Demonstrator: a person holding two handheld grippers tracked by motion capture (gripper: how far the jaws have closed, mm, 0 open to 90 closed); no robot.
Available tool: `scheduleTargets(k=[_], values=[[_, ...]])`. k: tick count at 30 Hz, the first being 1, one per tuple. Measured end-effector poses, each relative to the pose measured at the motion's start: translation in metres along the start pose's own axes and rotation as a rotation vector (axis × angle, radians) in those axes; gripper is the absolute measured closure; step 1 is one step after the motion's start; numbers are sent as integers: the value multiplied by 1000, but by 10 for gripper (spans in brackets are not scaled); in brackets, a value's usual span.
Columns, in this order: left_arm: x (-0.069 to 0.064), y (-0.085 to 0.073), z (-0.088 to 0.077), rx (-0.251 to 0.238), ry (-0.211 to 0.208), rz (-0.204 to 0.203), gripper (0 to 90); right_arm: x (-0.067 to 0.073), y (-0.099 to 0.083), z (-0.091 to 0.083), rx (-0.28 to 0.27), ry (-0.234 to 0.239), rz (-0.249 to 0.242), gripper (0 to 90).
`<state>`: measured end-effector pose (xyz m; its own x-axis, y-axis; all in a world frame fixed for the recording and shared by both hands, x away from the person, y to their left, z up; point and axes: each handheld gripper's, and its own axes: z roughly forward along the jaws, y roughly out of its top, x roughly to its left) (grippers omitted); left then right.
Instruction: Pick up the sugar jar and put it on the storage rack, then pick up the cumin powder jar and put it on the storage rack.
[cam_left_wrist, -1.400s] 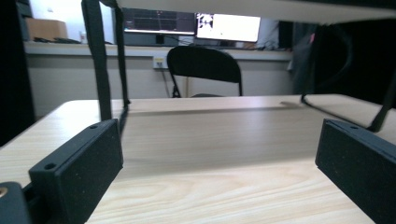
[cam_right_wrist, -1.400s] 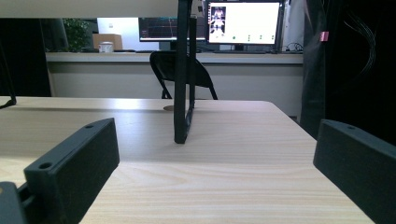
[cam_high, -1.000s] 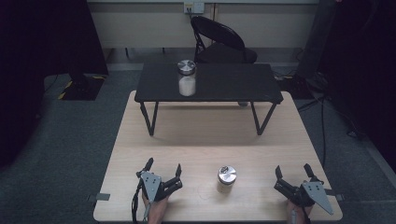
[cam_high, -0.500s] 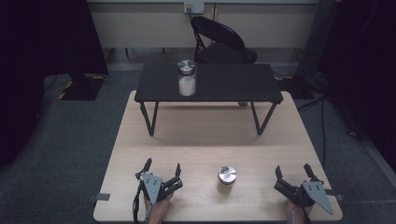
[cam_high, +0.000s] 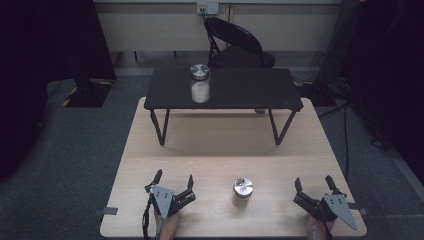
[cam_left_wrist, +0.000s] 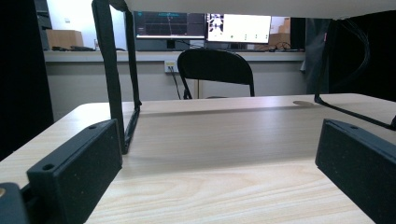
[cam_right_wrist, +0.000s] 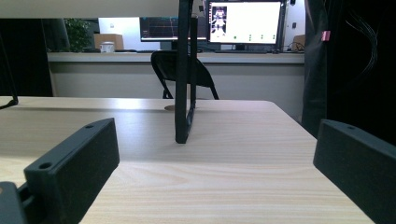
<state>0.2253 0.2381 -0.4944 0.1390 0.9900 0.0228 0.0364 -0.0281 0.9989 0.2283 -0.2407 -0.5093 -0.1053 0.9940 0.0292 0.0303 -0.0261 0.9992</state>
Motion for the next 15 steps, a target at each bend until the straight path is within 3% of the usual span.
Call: scheduleTargets(k=[15], values=[[-2,0,0,0,9,1,0,0,0,0,0,-1,1,0]])
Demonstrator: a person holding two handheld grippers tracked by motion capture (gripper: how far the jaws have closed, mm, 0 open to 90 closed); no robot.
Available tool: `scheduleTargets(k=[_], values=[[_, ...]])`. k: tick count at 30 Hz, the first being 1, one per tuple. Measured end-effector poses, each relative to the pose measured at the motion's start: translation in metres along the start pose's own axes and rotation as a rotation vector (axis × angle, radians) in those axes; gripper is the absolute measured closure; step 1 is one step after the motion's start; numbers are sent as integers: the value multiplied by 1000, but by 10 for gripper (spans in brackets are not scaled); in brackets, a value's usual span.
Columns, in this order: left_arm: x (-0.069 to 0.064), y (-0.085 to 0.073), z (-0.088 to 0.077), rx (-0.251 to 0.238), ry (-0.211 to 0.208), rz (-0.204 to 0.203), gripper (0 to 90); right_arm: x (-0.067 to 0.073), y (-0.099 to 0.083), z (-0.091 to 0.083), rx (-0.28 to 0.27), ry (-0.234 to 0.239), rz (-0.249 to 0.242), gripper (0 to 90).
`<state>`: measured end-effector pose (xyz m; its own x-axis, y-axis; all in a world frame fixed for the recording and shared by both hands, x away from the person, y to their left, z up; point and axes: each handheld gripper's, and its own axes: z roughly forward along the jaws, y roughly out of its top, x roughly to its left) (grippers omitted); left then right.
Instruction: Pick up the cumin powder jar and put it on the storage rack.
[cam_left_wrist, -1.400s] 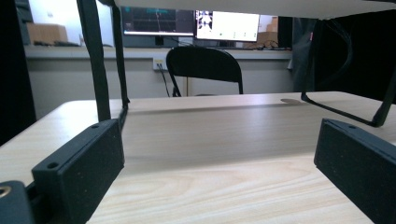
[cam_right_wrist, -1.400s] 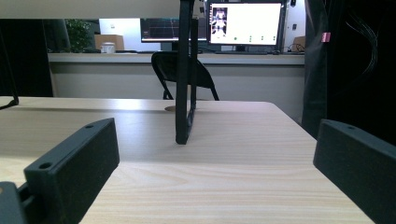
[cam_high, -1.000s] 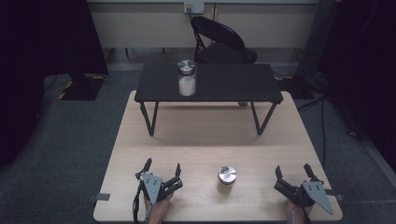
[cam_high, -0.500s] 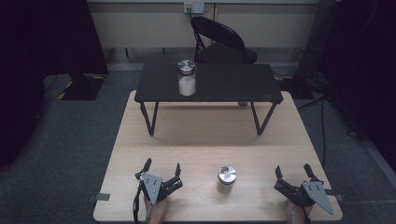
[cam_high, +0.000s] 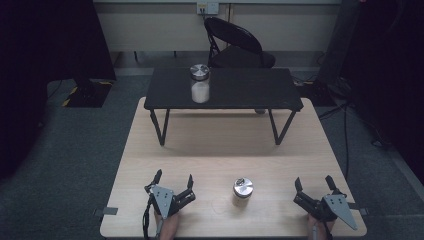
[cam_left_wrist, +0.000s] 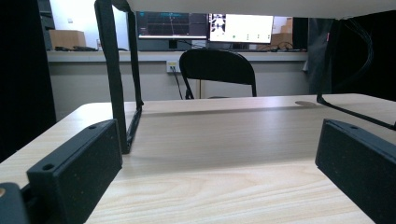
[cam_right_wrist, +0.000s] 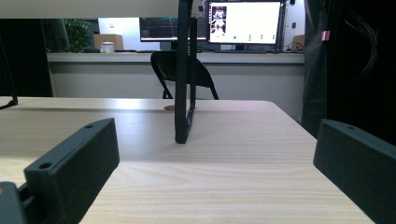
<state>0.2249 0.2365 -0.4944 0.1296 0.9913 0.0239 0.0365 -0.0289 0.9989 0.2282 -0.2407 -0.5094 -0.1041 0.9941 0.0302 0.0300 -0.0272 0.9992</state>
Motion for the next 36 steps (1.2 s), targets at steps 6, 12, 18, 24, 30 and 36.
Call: scheduleTargets(k=[6,12,18,24,30,36], values=[[0,0,0,0,0,0,0,-2,0,0,-1,13,0,0],[0,0,0,0,0,-1,0,-5,-2,-1,-11,34,0,0],[0,0,0,0,0,-1,0,-7,0,-1,0,36,3,0],[0,0,0,0,0,-1,0,-1,4,-1,19,33,-3,0],[0,0,0,0,0,-1,0,9,11,-4,-39,67,32,0],[0,0,0,0,0,-1,0,13,32,-3,-49,211,50,0]])
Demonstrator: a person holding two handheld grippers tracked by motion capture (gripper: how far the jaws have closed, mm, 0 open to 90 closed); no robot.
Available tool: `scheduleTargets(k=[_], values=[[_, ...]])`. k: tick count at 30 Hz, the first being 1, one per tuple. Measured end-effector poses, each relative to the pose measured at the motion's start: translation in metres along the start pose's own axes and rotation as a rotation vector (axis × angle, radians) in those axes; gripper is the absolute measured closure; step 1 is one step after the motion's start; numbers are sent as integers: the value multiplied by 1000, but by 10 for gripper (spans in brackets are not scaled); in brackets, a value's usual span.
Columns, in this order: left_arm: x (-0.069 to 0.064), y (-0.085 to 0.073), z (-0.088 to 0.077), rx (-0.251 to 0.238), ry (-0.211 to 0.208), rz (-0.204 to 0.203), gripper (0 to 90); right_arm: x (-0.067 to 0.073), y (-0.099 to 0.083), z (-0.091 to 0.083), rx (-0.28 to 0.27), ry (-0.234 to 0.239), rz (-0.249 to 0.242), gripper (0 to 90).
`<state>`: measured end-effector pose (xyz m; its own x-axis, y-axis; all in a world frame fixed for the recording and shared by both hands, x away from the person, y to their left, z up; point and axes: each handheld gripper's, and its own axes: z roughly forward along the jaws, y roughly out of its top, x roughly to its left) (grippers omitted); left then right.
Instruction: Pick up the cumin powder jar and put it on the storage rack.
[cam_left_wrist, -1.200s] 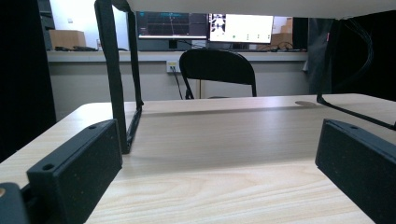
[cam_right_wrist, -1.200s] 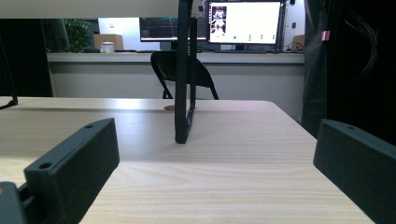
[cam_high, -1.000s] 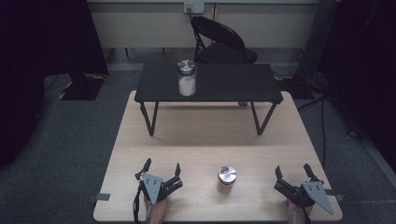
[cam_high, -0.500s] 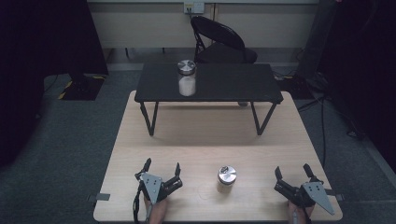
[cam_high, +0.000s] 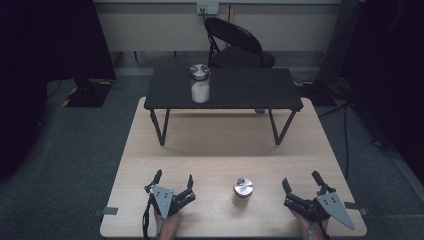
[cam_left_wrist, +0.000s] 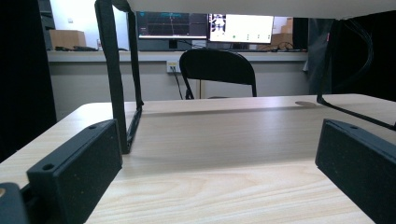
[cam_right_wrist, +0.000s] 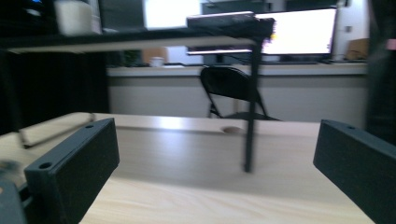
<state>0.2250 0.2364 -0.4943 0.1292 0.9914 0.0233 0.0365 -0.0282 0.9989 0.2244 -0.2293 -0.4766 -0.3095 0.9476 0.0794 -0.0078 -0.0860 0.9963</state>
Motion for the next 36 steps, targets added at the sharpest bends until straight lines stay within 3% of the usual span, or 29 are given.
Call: scheduleTargets(k=[3,6,12,16,23,36], values=[[0,0,0,0,0,0,0,2,3,4,-10,75,-4,0],[-1,0,0,0,6,-1,0,13,9,11,9,104,8,0],[-1,0,0,0,6,0,0,26,4,12,-30,207,13,0],[-1,0,0,0,6,0,0,39,2,15,-29,258,-23,0],[-1,0,0,0,6,0,0,52,-7,23,1,292,-24,5],[-1,0,0,0,6,0,0,66,-18,34,66,268,-39,80]])
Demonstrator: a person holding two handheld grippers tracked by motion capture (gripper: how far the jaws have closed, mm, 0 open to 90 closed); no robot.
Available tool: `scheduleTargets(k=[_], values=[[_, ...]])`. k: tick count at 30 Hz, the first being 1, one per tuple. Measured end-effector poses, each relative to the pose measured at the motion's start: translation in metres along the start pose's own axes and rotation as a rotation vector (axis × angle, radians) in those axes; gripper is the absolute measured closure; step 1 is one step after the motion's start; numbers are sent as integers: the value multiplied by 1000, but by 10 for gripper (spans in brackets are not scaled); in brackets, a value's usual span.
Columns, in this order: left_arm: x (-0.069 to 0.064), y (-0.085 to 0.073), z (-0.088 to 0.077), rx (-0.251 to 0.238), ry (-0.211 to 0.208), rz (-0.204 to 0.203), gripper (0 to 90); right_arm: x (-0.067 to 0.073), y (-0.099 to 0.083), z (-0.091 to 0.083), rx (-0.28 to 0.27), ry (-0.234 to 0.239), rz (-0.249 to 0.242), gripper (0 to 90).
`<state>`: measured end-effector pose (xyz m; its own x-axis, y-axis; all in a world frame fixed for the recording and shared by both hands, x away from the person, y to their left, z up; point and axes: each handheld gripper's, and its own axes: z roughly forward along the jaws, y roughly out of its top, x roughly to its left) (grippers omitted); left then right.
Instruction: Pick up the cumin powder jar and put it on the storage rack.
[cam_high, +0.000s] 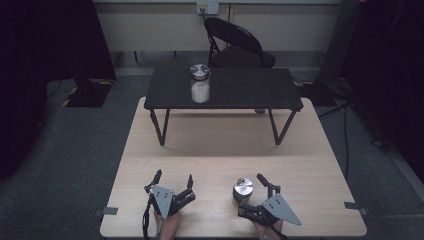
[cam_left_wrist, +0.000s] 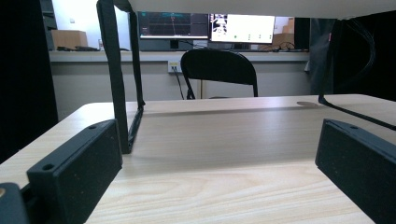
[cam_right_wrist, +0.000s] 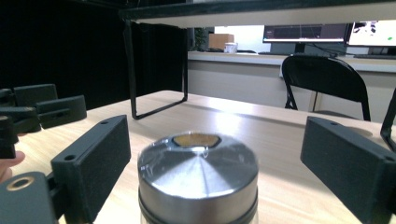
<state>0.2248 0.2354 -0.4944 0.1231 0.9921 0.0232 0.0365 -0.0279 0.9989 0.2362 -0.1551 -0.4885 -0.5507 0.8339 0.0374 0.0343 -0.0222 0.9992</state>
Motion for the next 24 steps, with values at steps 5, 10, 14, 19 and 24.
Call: scheduleTargets(k=[5,10,14,19,24], values=[[0,0,0,0,0,0,0,3,-1,1,26,-4,3,110],[0,0,0,0,0,0,0,6,0,3,55,-12,13,161],[0,0,0,0,0,0,0,6,2,5,86,-1,26,203],[0,0,0,0,0,0,0,7,3,4,93,-2,35,319],[0,0,0,0,0,0,0,7,3,5,97,-1,38,323]])
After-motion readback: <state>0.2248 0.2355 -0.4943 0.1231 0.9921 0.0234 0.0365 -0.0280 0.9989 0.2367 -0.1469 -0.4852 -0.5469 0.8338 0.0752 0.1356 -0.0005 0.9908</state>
